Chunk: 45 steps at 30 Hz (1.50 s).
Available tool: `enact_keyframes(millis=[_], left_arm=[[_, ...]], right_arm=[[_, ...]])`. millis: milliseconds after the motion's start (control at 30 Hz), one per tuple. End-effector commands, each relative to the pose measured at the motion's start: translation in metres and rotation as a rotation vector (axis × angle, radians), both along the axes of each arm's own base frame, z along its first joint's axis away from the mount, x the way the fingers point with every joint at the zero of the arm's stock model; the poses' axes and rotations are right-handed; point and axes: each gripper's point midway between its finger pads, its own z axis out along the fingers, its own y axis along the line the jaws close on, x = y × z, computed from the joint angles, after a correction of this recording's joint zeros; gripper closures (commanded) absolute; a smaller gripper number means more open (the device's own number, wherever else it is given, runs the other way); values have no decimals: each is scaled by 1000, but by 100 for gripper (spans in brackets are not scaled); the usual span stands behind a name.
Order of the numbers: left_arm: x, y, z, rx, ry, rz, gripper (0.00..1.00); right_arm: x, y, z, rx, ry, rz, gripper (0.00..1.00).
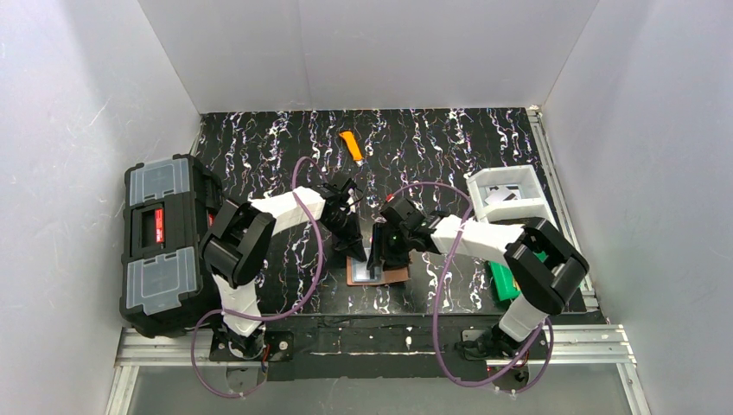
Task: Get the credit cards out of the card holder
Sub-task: Remove the credit card from the card holder.
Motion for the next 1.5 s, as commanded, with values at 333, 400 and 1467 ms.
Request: enact_keyframes(millis=[333, 400, 1467], left_arm=[[-1, 21, -10, 117, -18, 8, 90], [-1, 20, -8, 113, -19, 0, 90], [22, -61, 22, -150, -26, -36, 83]], right_arm=[[10, -26, 37, -81, -88, -75, 68], [12, -31, 36, -109, -92, -89, 70], [15, -55, 3, -222, -123, -123, 81]])
